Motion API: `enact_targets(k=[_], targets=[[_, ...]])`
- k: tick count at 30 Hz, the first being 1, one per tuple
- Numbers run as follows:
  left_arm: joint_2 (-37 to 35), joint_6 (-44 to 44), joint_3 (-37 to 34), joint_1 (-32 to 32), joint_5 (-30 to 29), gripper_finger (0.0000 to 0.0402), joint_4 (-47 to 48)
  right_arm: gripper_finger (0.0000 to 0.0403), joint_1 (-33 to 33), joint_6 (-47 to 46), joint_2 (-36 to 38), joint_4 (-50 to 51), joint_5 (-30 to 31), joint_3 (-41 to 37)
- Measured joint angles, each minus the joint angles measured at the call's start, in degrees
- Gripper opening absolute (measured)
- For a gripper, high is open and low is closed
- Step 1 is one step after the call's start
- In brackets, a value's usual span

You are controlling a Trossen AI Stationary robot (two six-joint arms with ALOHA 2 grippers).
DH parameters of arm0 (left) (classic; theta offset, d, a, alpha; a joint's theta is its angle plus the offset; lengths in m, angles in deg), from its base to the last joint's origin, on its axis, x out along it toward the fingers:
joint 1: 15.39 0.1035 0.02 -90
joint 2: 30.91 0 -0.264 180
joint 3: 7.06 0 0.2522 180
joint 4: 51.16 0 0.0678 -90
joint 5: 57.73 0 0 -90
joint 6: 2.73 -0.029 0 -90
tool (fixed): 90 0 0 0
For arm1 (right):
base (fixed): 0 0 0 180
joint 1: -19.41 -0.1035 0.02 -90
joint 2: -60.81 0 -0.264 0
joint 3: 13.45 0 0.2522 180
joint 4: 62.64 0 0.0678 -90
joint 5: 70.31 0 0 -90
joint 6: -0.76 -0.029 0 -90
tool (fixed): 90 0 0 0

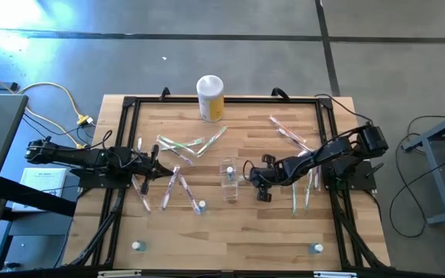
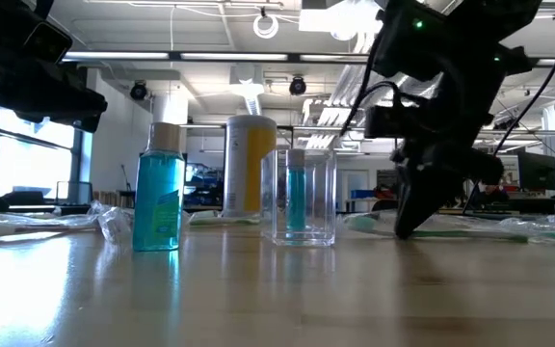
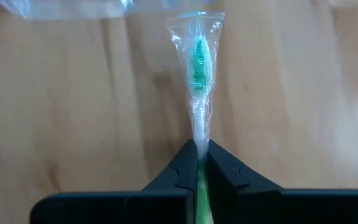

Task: Pick & Place toothbrushing station
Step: Put the green toothbrush into the transparent organizer

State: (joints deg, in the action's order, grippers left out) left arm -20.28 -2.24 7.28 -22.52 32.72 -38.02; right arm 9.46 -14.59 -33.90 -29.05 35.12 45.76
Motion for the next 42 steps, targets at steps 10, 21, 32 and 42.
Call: enact_targets(k=[10,21,32,42], targets=[[-0.02,-0.02,0.00,0.00,-0.17,0.0006,-0.02,0.0001,-6.44,-0.22,13.44,3.52,15.96,0.03],[0.00,-0.10,0.00,0.00,-0.11,0.0006,-0.01,0.0002,-9.21,27.60,21.01,-36.22,17.40,-6.29],[0.00,-0.17,0.00,0.01,0.09,0.0006,0.00,0.0002,8.23,31.21,21.00,-70.90,-9.38,-15.62],[-0.02,0.02,0.00,0.00,0.07,0.0006,-0.02,0.0002,17.57,19.41,6.57,-92.82,-25.76,-15.51]])
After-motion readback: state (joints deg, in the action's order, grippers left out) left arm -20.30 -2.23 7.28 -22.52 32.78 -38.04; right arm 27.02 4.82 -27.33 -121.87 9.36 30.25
